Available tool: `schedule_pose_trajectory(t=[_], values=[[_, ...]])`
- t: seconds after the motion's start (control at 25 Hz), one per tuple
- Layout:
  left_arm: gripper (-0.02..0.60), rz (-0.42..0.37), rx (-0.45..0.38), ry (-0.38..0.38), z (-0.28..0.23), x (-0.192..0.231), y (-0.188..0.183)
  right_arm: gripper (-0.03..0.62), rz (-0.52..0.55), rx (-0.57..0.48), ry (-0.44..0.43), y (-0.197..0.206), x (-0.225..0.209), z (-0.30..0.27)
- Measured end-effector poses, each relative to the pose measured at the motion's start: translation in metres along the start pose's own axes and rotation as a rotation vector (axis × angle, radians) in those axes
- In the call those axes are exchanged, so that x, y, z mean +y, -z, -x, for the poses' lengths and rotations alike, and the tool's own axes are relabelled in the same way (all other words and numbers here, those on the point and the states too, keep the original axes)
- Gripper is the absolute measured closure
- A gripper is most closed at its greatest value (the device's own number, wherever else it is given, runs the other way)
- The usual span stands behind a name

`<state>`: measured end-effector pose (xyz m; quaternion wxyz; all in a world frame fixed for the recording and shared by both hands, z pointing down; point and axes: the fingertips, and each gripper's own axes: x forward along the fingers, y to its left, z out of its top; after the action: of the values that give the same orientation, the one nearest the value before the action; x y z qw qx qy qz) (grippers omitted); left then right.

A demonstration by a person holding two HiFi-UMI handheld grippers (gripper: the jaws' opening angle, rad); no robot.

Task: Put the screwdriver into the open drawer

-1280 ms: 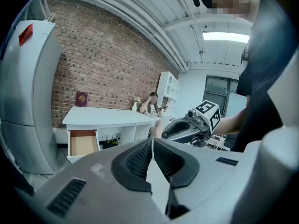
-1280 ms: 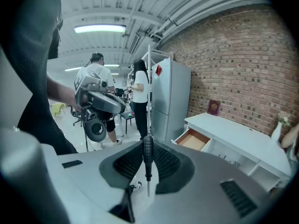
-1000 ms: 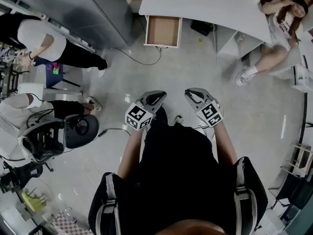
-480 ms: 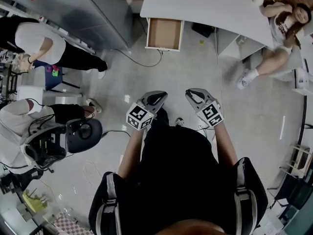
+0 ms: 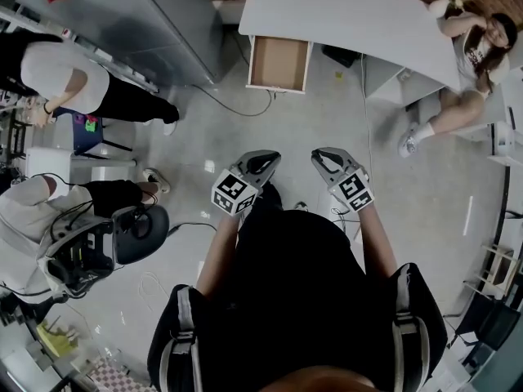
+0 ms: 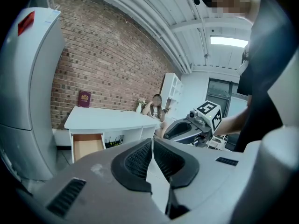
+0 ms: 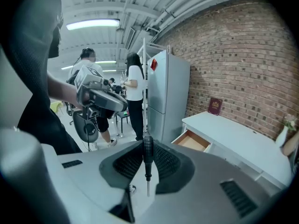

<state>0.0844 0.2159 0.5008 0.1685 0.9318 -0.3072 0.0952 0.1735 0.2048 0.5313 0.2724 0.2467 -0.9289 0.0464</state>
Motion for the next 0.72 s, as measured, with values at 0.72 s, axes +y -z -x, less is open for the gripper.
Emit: schedule_pose_trajectory(t=[0.72], values=[[0.558,-0.021,0.015,0.089,0.013,0.098,-0.012,0.47,-0.029,0.037,0.084,-0.035,-0.025,-0.076]])
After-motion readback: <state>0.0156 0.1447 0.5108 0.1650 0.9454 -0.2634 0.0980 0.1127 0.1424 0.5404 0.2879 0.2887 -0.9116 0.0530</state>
